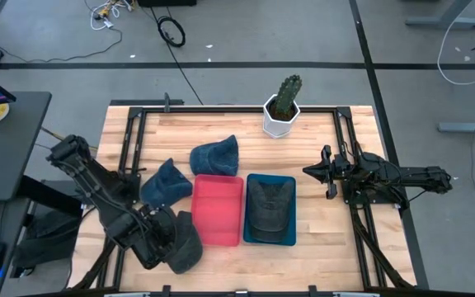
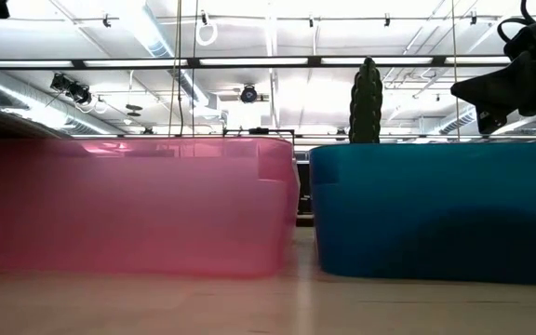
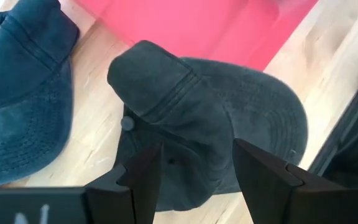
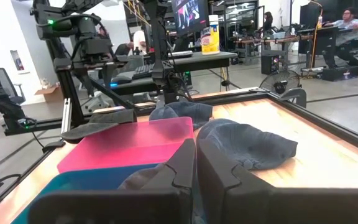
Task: Pick & Place hat
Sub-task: Put the black cap in the blue bin
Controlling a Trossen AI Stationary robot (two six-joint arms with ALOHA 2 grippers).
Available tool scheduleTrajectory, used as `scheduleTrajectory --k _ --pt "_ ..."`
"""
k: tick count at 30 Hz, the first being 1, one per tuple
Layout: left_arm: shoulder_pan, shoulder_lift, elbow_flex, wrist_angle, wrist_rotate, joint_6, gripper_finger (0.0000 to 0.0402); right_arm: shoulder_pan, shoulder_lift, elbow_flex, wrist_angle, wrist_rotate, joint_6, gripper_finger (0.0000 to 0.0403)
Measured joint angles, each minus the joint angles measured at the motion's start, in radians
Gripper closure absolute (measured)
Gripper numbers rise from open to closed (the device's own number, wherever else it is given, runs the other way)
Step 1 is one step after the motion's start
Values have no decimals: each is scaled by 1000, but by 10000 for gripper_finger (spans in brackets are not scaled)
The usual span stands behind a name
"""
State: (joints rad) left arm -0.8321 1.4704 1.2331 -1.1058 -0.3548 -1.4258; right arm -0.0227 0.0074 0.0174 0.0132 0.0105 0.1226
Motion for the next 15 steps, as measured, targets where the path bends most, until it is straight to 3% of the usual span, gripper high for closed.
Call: scheduleTrajectory --k 15 --pt "-4 97 -1 64 28 -38 204 0 0 0 0 0 0 382"
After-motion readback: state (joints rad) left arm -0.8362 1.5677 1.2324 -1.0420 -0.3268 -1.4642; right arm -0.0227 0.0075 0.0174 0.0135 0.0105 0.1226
